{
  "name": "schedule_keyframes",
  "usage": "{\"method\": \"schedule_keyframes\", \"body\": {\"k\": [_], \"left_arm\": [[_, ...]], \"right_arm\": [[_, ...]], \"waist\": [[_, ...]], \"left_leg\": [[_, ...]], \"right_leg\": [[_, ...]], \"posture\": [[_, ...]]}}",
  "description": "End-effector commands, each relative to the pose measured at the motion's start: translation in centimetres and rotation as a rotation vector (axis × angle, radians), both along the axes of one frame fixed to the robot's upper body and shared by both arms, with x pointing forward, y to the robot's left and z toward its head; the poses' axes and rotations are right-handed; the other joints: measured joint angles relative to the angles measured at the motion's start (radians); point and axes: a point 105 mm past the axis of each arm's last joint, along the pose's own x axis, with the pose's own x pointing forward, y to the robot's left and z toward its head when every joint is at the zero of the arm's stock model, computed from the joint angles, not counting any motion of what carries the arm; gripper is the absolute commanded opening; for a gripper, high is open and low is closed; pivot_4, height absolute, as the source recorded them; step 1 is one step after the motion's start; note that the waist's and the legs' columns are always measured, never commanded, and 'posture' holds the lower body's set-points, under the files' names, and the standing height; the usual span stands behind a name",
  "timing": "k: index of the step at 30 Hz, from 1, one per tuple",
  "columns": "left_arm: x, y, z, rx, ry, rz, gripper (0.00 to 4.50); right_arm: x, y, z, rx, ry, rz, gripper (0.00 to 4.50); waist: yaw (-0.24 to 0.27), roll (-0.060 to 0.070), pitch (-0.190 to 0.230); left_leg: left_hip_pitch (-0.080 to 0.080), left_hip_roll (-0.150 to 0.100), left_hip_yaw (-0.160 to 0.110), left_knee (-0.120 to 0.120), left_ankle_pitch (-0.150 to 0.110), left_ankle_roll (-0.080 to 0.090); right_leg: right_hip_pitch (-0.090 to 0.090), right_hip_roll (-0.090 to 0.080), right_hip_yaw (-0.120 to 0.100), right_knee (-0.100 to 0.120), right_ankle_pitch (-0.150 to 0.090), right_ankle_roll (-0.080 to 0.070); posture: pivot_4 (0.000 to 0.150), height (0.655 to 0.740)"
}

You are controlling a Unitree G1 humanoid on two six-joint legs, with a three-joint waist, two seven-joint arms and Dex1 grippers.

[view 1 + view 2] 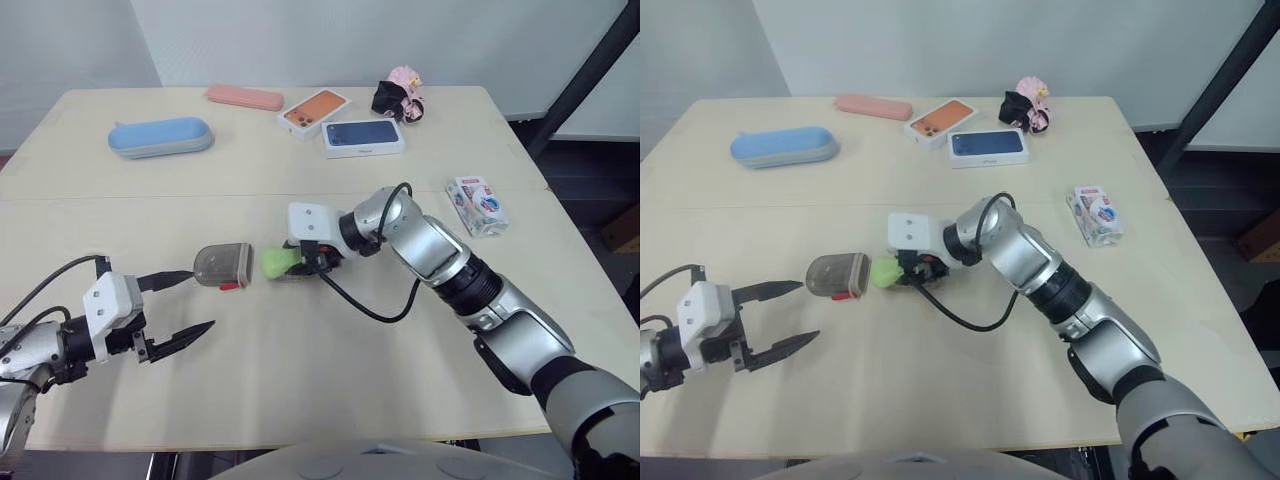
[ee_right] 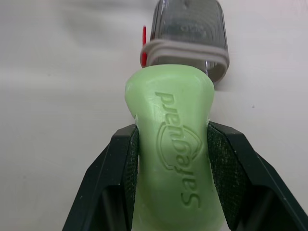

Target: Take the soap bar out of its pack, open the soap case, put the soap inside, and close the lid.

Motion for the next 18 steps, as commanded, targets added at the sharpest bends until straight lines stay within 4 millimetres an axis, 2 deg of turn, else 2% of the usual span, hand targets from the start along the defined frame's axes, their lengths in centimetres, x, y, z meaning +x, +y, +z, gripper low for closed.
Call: {"method": "schedule_keyframes", "body": {"k": [1, 17, 18], "left_arm": [[0.21, 0.33, 1.11, 0.020, -0.042, 0.007, 4.50], [0.45, 0.12, 1.34, 0.018, -0.051, 0.009, 4.50], [0.46, 0.14, 1.33, 0.018, -0.051, 0.010, 4.50]], "right_arm": [[0.41, 0.25, 0.34, 0.002, -0.042, -0.003, 1.68], [1.24, 1.04, -0.39, 0.001, -0.035, -0.026, 1.68], [1.34, 0.92, -0.39, -0.005, -0.041, -0.023, 2.18]], "waist": [[-0.001, 0.000, 0.000], [-0.003, 0.000, 0.000], [-0.003, 0.000, 0.000]], "left_leg": [[0.000, 0.000, 0.000, 0.000, 0.000, 0.000], [0.000, 0.000, 0.000, 0.000, 0.000, 0.000], [0.000, 0.000, 0.000, 0.000, 0.000, 0.000]], "right_leg": [[0.000, 0.000, 0.000, 0.000, 0.000, 0.000], [0.000, 0.000, 0.000, 0.001, 0.000, 0.000], [0.000, 0.000, 0.000, 0.001, 0.000, 0.000]], "posture": [[0.150, 0.7400], [0.150, 0.7400], [0.150, 0.7400]]}}
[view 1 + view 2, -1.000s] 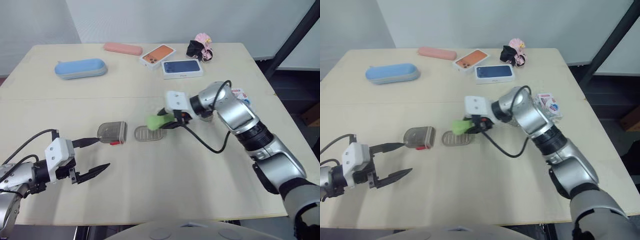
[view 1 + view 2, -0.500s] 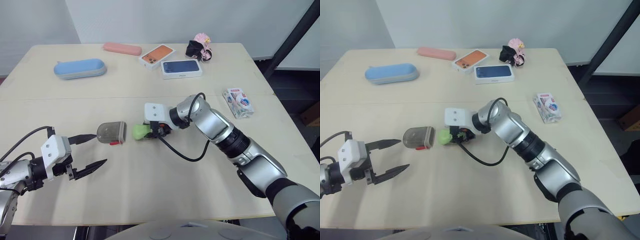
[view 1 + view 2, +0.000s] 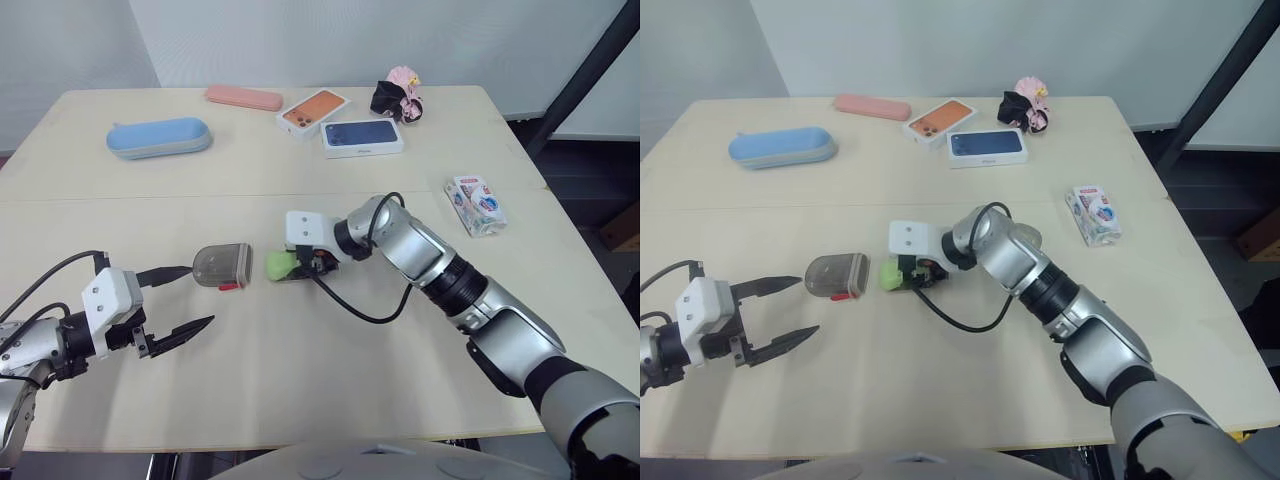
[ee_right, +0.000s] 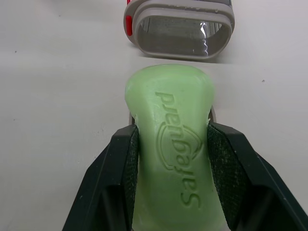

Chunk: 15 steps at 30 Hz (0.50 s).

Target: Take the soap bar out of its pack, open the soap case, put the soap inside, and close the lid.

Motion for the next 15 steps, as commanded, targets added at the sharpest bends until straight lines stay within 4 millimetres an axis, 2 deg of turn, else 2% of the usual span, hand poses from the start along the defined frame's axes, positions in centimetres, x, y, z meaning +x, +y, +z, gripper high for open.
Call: {"method": "schedule_keyframes", "body": {"k": [1, 6, 11, 15], "left_arm": [[0.2, 0.1, 1.1, 0.019, -0.041, -0.002, 4.50], [0.3, 0.1, 1.1, 0.021, -0.041, -0.002, 4.50], [0.5, 0.1, 1.0, 0.030, -0.045, -0.007, 4.50], [1.5, 0.7, 1.5, 0.066, -0.068, -0.008, 4.50]], "right_arm": [[0.5, 0.2, 1.6, 0.020, -0.062, 0.015, 2.70], [0.7, -0.1, 1.8, 0.032, -0.051, 0.010, 4.33], [1.0, -1.0, 2.7, 0.078, -0.050, 0.003, 4.42], [0.8, -3.5, 4.2, 0.224, 0.023, -0.029, 4.42]], "waist": [[0.000, 0.000, 0.000], [0.000, 0.000, 0.000], [0.002, 0.000, 0.000], [0.013, -0.001, -0.001]], "left_leg": [[0.000, 0.000, 0.000, 0.000, 0.000, 0.000], [0.000, 0.000, 0.000, 0.000, 0.000, 0.000], [0.000, 0.000, 0.000, 0.000, 0.000, 0.000], [0.000, 0.000, 0.000, 0.000, 0.000, 0.000]], "right_leg": [[0.000, 0.000, 0.000, 0.000, 0.000, 0.000], [0.000, 0.000, 0.000, 0.001, 0.000, 0.000], [0.000, 0.000, 0.000, 0.001, 0.000, 0.000], [0.000, 0.000, 0.000, 0.001, 0.000, 0.000]], "posture": [[0.150, 0.7400], [0.150, 0.7400], [0.150, 0.7400], [0.150, 0.7400]]}}
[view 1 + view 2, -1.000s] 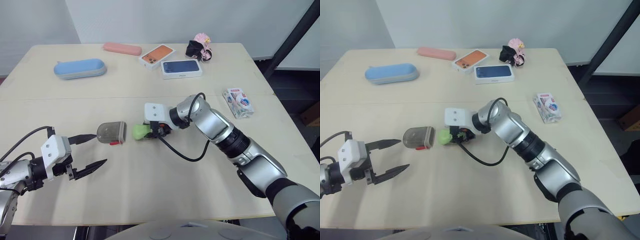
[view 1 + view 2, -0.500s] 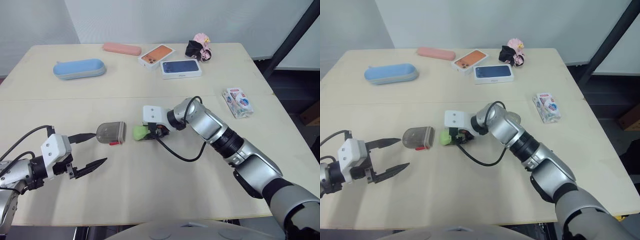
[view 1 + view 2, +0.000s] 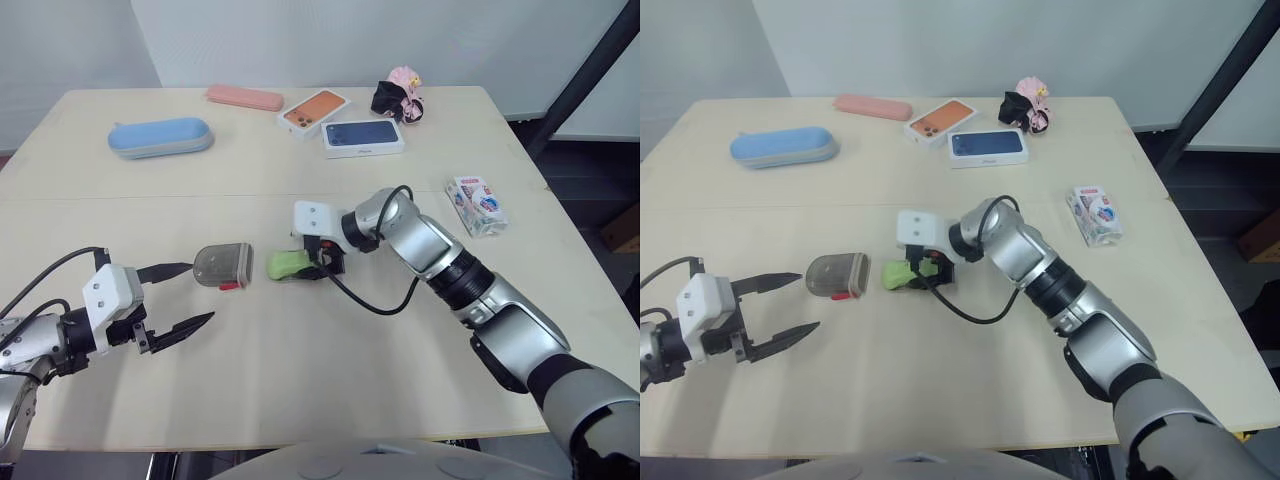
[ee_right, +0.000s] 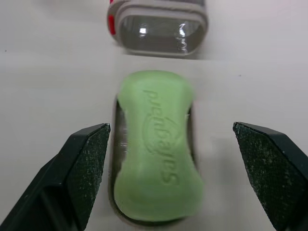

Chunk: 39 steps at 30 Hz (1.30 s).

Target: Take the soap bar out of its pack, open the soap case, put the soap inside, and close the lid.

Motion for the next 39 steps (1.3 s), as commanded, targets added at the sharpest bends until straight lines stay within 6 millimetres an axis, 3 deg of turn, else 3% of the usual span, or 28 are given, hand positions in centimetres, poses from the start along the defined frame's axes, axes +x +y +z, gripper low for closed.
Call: {"method": "schedule_keyframes", "body": {"k": [1, 9, 17, 26, 39], "left_arm": [[1.0, 0.8, 1.0, 0.067, -0.043, -0.005, 4.50], [4.2, 1.4, 2.0, 0.163, -0.042, -0.065, 4.50], [6.8, 1.2, 0.3, 0.400, 0.048, -0.262, 4.50], [9.0, 0.0, 0.2, 0.411, 0.059, -0.328, 4.50], [9.9, -1.8, -1.1, 0.410, 0.115, -0.414, 4.50]], "right_arm": [[-0.3, -2.1, 2.6, 0.180, 0.033, -0.016, 4.42], [-2.9, -8.7, 0.9, 0.418, 0.149, -0.025, 4.42], [-4.3, -12.1, -2.0, 0.444, 0.146, -0.055, 4.42], [-4.9, -12.8, -2.6, 0.438, 0.142, -0.087, 4.42], [-5.3, -12.8, -2.9, 0.434, 0.158, -0.102, 4.42]], "waist": [[0.006, -0.001, -0.001], [0.004, -0.003, -0.002], [0.004, -0.003, -0.003], [0.007, -0.003, -0.003], [0.034, -0.004, -0.003]], "left_leg": [[0.000, 0.000, 0.000, 0.000, 0.000, 0.000], [0.002, 0.000, 0.001, 0.000, 0.000, 0.000], [0.003, 0.000, 0.002, 0.000, 0.001, 0.000], [-0.001, -0.001, 0.001, 0.000, 0.001, 0.000], [0.001, -0.001, 0.000, 0.001, 0.001, 0.000]], "right_leg": [[0.000, 0.000, 0.000, 0.000, 0.000, 0.000], [0.000, 0.000, 0.001, 0.002, 0.000, 0.000], [0.001, 0.000, 0.002, 0.004, -0.001, -0.002], [0.001, 0.000, 0.002, 0.004, -0.002, -0.003], [0.001, -0.001, 0.001, 0.004, -0.002, -0.003]], "posture": [[0.150, 0.7400], [0.150, 0.7400], [0.150, 0.7400], [0.150, 0.7400], [0.150, 0.7400]]}}
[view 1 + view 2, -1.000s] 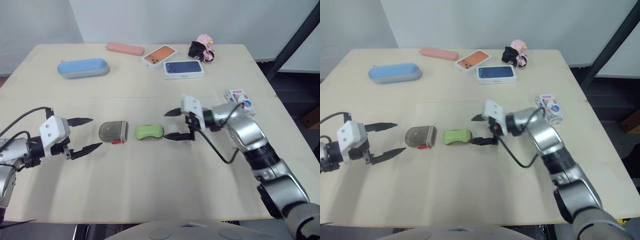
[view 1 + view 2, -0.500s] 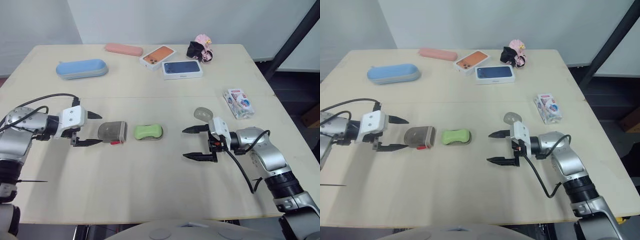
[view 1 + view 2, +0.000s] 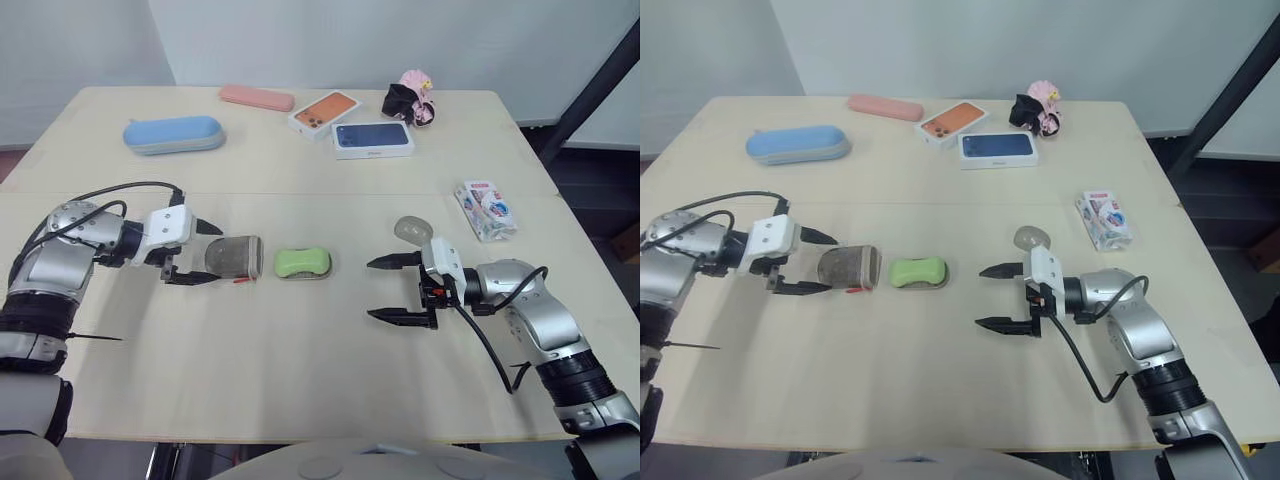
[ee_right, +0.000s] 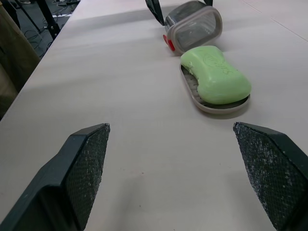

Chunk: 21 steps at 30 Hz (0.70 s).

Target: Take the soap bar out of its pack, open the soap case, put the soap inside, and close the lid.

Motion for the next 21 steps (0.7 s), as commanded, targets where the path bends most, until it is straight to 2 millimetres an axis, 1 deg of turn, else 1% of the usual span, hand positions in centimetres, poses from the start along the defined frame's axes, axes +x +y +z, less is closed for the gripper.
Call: {"method": "schedule_keyframes", "body": {"k": [1, 10, 14, 21], "left_arm": [[0.5, -0.2, 0.3, 0.001, -0.013, -0.012, 4.50], [1.1, -1.3, 0.6, -0.033, -0.016, -0.028, 4.50], [1.0, -1.7, 0.0, -0.033, 0.001, -0.030, 4.50], [1.2, -2.0, -0.5, -0.045, 0.015, -0.018, 4.50]], "right_arm": [[0.0, -0.3, 0.6, 0.015, -0.029, -0.002, 4.42], [-0.3, -0.4, 0.2, 0.005, -0.022, -0.005, 4.42], [-0.4, -0.4, 0.1, 0.004, -0.020, -0.006, 4.42], [-0.4, -0.2, 0.8, 0.036, -0.022, -0.005, 4.42]], "waist": [[0.000, 0.000, 0.000], [0.001, 0.000, 0.000], [0.001, 0.000, 0.000], [0.001, 0.000, 0.000]], "left_leg": [[-0.001, 0.000, 0.000, 0.000, 0.000, 0.000], [-0.005, 0.000, -0.001, 0.000, 0.000, 0.000], [-0.005, 0.000, -0.001, 0.000, 0.000, 0.000], [-0.005, 0.000, -0.001, 0.000, 0.000, 0.000]], "right_leg": [[0.000, 0.000, 0.000, 0.000, 0.000, 0.000], [0.000, 0.000, 0.000, 0.000, 0.000, 0.000], [0.000, 0.000, 0.000, 0.000, 0.000, 0.000], [0.000, 0.000, 0.001, 0.000, 0.000, 0.000]], "posture": [[0.150, 0.7400], [0.150, 0.7400], [0.150, 0.7400], [0.150, 0.7400]]}}
